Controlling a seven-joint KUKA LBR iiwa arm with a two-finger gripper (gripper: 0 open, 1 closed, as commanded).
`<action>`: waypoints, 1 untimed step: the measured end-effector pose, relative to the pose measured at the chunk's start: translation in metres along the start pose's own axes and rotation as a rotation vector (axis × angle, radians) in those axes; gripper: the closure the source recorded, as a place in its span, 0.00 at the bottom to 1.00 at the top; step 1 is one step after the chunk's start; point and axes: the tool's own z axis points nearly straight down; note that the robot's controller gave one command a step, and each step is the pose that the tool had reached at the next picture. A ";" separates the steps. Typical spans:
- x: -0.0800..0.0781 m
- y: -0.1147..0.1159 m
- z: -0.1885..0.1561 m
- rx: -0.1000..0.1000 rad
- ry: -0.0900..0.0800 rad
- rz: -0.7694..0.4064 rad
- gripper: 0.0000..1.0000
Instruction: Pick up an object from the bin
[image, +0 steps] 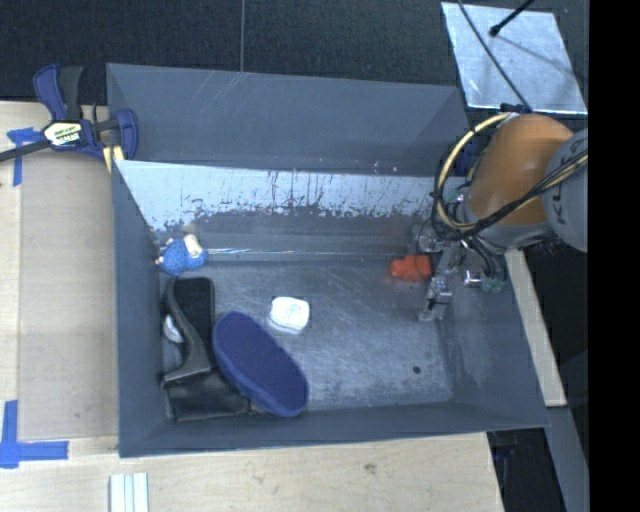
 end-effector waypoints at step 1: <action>-0.002 0.000 -0.003 0.001 -0.006 -0.002 1.00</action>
Offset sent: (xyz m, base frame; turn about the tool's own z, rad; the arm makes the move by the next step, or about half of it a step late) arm 0.0000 0.0000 0.0000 0.0000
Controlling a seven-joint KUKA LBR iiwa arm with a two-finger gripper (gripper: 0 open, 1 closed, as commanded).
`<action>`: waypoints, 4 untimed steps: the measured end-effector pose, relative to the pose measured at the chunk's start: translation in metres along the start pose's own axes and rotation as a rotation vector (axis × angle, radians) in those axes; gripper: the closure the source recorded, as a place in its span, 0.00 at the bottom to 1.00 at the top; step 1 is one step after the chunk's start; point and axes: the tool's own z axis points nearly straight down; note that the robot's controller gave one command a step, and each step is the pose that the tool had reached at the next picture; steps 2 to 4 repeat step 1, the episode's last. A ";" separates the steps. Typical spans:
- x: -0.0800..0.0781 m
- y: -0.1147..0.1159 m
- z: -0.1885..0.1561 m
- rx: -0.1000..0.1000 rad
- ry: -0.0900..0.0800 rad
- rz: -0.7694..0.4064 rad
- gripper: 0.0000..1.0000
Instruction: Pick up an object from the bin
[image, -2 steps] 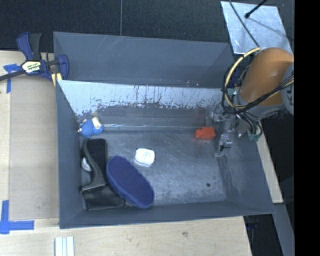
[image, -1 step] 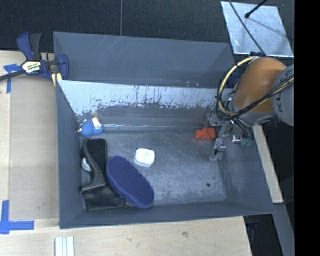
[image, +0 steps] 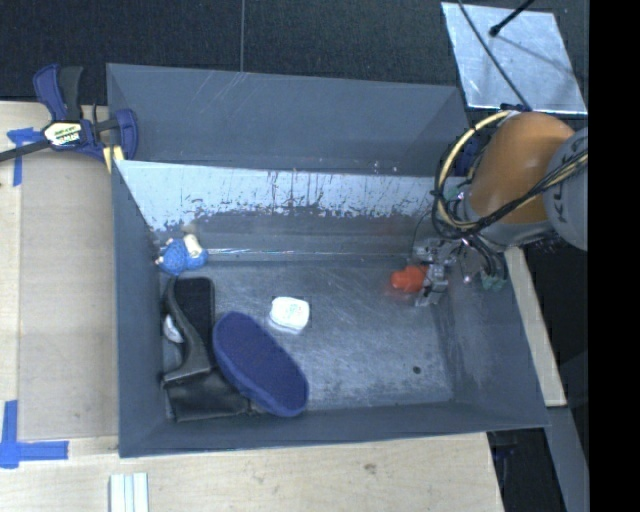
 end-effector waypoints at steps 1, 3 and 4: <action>0.017 -0.009 -0.149 0.003 -0.011 -0.006 1.00; 0.017 -0.009 -0.149 0.003 -0.011 -0.006 1.00; 0.017 -0.009 -0.149 0.003 -0.011 -0.006 1.00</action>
Offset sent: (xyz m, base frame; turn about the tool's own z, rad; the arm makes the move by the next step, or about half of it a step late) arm -0.0193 -0.0078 0.1423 -0.0080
